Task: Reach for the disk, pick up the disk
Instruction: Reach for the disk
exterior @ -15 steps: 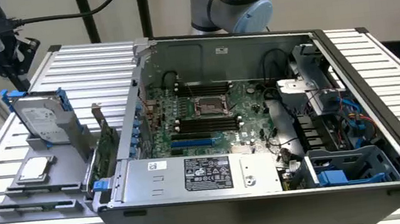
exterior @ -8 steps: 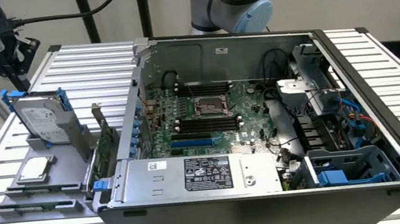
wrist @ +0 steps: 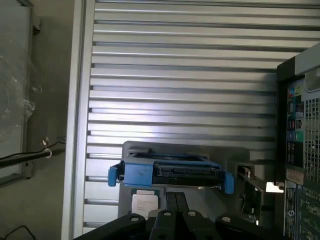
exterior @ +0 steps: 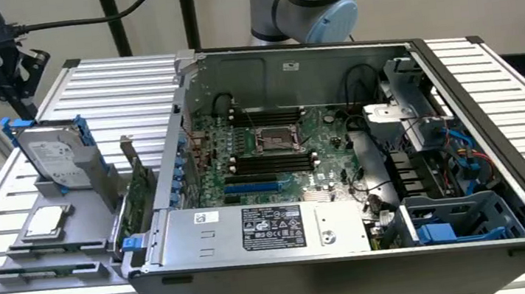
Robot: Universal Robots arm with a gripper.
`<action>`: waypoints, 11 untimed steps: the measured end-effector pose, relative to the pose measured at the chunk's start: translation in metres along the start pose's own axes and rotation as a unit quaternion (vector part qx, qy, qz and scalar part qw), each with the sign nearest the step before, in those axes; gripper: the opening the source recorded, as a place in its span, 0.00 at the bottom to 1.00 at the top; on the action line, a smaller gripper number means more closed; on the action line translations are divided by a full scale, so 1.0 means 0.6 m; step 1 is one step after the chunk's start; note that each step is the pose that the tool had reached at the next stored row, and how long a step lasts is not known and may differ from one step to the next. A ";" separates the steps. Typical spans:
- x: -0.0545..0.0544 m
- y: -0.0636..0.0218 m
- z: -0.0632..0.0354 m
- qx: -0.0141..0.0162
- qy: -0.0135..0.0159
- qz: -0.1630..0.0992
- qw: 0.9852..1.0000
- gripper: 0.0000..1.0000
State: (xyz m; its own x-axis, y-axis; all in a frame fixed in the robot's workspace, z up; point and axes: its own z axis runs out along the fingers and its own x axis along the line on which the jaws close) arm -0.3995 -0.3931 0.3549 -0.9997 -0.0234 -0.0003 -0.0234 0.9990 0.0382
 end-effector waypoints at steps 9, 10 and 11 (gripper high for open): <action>0.045 0.025 0.001 0.000 0.000 0.000 1.000 0.11; 0.045 0.028 0.001 0.000 0.000 0.000 1.000 0.11; 0.045 0.030 0.001 0.000 0.000 0.000 1.000 0.11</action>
State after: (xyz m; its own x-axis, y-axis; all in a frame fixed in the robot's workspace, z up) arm -0.4269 -0.3759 0.3548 -0.9997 -0.0239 -0.0009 -0.0239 0.9990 0.0379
